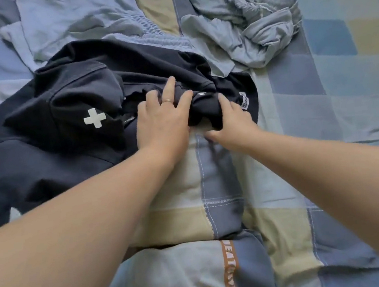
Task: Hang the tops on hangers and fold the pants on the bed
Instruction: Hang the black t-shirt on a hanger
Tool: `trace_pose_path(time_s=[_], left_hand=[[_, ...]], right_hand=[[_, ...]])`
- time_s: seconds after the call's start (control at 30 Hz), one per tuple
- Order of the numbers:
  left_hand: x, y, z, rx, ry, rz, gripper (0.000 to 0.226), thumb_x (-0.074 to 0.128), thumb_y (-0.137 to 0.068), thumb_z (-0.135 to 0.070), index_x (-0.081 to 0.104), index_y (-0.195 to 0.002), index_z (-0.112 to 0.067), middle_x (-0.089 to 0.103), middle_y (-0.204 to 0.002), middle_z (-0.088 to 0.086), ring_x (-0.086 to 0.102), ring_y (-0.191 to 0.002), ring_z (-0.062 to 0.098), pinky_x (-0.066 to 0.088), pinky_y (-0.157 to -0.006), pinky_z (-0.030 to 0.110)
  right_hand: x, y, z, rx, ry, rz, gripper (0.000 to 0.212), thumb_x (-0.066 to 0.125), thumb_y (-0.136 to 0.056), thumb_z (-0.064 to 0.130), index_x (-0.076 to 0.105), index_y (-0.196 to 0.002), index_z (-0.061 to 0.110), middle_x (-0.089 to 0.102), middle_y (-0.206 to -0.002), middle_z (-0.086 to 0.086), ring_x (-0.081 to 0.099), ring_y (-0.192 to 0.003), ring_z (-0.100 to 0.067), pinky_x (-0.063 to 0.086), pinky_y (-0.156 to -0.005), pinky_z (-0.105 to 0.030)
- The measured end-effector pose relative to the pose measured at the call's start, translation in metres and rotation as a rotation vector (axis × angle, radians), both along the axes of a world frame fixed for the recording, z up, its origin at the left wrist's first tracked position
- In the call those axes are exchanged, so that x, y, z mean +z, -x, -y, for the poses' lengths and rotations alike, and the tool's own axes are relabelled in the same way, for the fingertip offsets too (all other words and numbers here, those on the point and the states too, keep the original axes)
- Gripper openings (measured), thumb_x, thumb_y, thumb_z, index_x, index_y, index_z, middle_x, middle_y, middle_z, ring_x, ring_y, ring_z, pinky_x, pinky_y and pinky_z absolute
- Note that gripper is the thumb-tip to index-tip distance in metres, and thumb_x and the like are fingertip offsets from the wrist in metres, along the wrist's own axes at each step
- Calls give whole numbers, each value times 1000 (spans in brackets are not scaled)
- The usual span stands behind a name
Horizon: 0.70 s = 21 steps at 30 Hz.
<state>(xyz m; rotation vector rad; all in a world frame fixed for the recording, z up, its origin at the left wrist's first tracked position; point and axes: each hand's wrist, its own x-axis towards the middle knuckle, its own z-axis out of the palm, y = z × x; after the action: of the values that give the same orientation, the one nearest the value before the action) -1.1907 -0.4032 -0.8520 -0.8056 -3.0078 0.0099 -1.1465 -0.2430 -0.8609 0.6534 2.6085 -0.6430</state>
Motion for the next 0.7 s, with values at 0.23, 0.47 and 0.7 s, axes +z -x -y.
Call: trace_pose_path(time_s=[0.23,0.47,0.7], left_hand=[[-22,3,-19,32,46,-57,71,61,-93,-28,24,-152,-41,6,-168,4,35,-132,42,33,-103,47],[2,-53,13,304,-80,139,104,68,-81,-15,0,-156,-36,-8,-166,5,25,-144,37,33,-109,48],[42,-109,58,458,-26,456,21,45,-100,-10,58,-116,-14,61,-117,10,58,-107,33,43,-84,42]], right_hand=[[-27,9,-27,-80,-40,-159,29,48,-97,11,61,-121,17,61,-119,-14,52,-98,-32,40,-76,-32],[38,-46,-31,-159,146,-215,10,49,-102,19,57,-95,20,59,-89,-4,52,-85,-27,31,-65,-30],[141,-115,-34,-126,279,-244,19,58,-99,23,63,-82,18,62,-71,5,57,-66,-17,40,-53,-15]])
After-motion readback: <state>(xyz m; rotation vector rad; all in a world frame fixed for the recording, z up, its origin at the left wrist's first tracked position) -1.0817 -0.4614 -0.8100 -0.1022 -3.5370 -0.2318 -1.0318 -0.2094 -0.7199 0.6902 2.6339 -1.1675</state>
